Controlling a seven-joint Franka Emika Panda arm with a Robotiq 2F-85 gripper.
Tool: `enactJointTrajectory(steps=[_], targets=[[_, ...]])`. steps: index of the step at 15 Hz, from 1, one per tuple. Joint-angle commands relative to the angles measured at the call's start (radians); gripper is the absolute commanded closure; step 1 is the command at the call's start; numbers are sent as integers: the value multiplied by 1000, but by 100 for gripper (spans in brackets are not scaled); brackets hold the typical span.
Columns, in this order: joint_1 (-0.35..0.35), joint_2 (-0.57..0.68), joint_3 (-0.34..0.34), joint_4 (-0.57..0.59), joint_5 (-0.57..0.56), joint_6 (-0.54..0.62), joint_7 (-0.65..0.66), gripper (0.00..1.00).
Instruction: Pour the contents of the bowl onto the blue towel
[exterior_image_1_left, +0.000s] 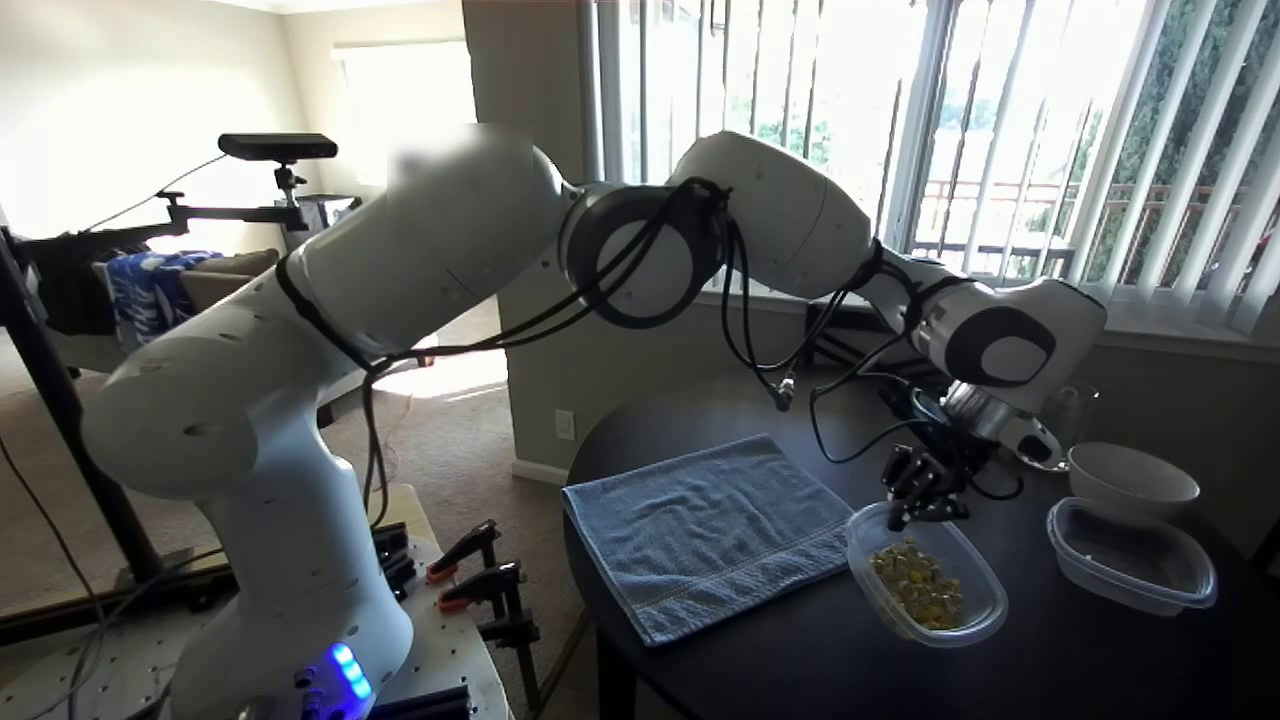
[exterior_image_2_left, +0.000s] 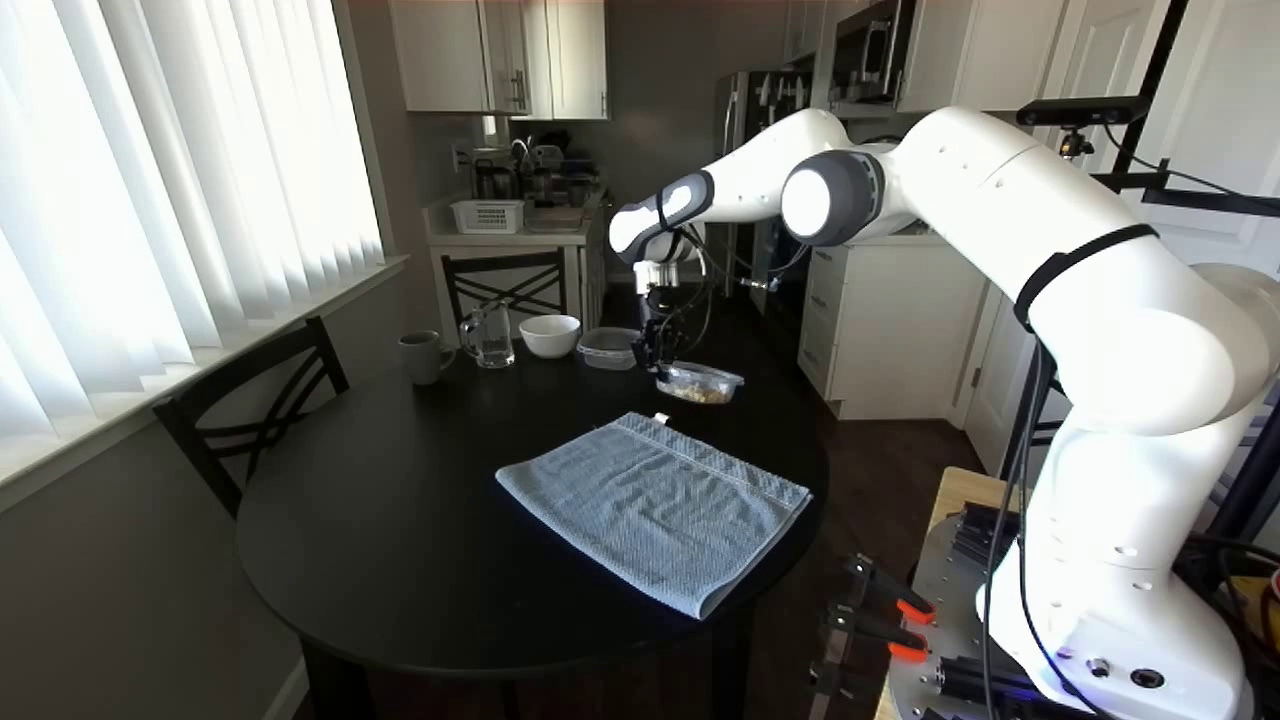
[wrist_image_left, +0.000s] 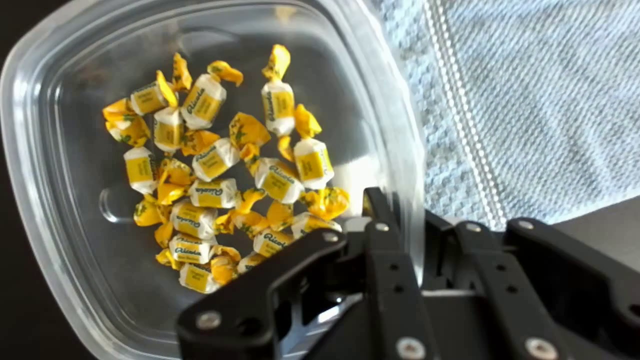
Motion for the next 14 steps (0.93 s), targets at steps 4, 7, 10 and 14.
enactJointTrajectory(steps=[4,7,10,14], targets=[[-17,-37,43,67,29,-170,-24,95],[-37,-34,100,100,80,-127,-114,95],[-56,-36,154,131,142,-123,-183,96],[-108,-15,222,175,235,-126,-282,96]])
